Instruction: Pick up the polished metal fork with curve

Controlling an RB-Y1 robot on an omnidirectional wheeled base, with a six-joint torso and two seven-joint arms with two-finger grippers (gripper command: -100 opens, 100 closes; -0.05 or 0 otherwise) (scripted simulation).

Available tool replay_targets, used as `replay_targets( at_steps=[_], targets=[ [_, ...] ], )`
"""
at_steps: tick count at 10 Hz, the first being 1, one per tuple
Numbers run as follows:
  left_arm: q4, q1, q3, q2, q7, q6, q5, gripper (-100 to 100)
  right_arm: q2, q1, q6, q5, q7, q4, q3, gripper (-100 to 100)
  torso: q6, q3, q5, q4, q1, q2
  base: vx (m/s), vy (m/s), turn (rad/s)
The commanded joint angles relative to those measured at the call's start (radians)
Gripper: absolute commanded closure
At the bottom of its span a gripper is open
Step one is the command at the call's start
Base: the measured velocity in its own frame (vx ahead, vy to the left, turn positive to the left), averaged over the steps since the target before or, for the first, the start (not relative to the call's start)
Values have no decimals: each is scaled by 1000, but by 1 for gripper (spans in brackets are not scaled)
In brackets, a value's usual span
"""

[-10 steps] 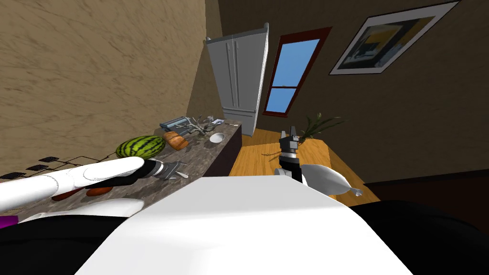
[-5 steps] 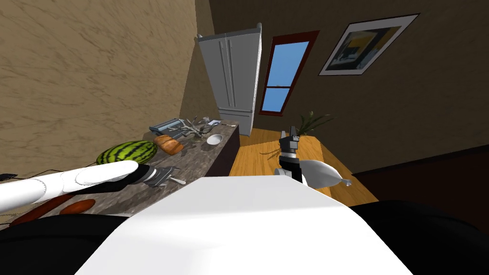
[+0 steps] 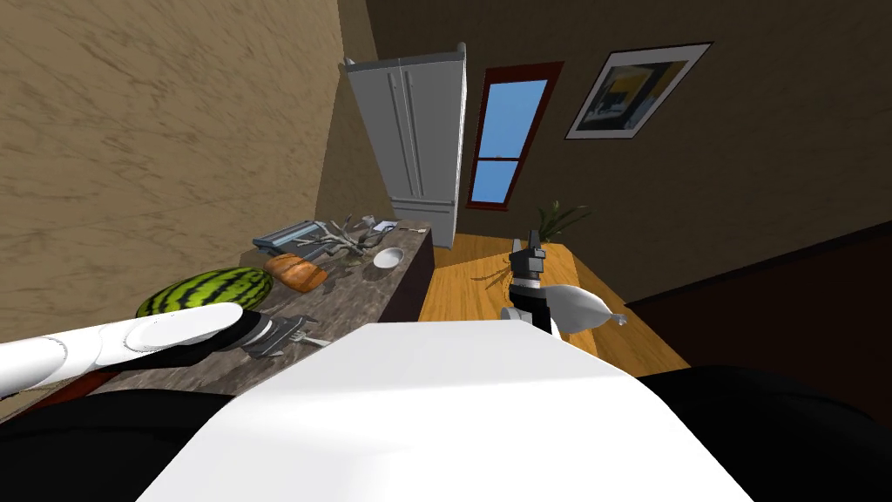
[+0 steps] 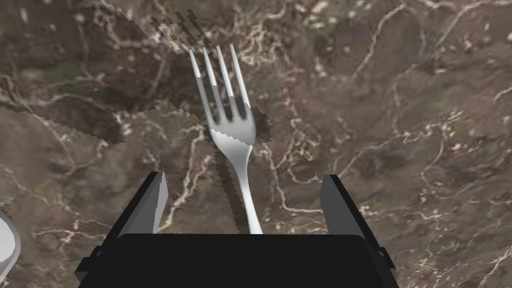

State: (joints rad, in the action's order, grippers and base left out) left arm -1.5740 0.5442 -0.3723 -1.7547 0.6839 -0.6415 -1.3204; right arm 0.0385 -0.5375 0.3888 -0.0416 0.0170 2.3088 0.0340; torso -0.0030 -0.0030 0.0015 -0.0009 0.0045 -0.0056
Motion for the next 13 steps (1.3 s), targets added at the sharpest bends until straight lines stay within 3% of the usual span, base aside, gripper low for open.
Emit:
replay_targets(
  at_steps=[1, 2, 3, 5, 6, 7, 11, 12, 13],
  targets=[
    [0, 0, 0, 0, 0, 0, 0, -100, 0, 0, 0, 0, 0, 0, 0, 0, 0, 0, 0, 0, 0, 0, 6, 27, -15],
    [1, 1, 0, -1, 4, 0, 2, 0, 0, 0, 0, 0, 0, 0, 0, 0, 0, 0, 0, 0, -2, 1, 1, 6, 1],
    [19, 9, -13, 32, 11, 22, -14, -100, 0, 0, 0, 0, 0, 0, 0, 0, 0, 1, -1, 0, -4, 1, 8, 0, -102],
    [37, 16, -26, 66, 19, 44, -30, -100, 0, 0, 0, 0, 0, 0, 0, 0, 0, 0, -1, 0, -5, 1, 13, -2, -75],
    [24, 18, -22, 51, 10, 39, -26, -100, 0, 0, 0, 0, 0, 0, 0, 0, 0, 0, -1, 0, -5, 1, 6, -1, -9],
    [24, 19, -23, 52, 11, 44, -27, 100, 0, 0, 0, 0, 0, 0, 0, 0, 0, 0, -1, 0, -5, 1, 0, 0, 0],
    [26, 19, -23, 50, 10, 42, -27, 100, 0, 0, 0, 0, 0, 0, 0, 0, 1, 0, 2, 0, -3, 0, -1, 1, 4],
    [26, 19, -23, 50, 10, 42, -27, 0, 0, 0, 0, 0, 0, 0, 0, 0, 1, 0, 2, 0, -3, 0, 0, 0, 0],
    [11, 6, -8, 19, 8, 13, -8, 100, 0, 0, 0, 0, 0, 0, 0, 0, 1, 0, 2, 0, -3, 0, -10, 1, 118]
  ],
)
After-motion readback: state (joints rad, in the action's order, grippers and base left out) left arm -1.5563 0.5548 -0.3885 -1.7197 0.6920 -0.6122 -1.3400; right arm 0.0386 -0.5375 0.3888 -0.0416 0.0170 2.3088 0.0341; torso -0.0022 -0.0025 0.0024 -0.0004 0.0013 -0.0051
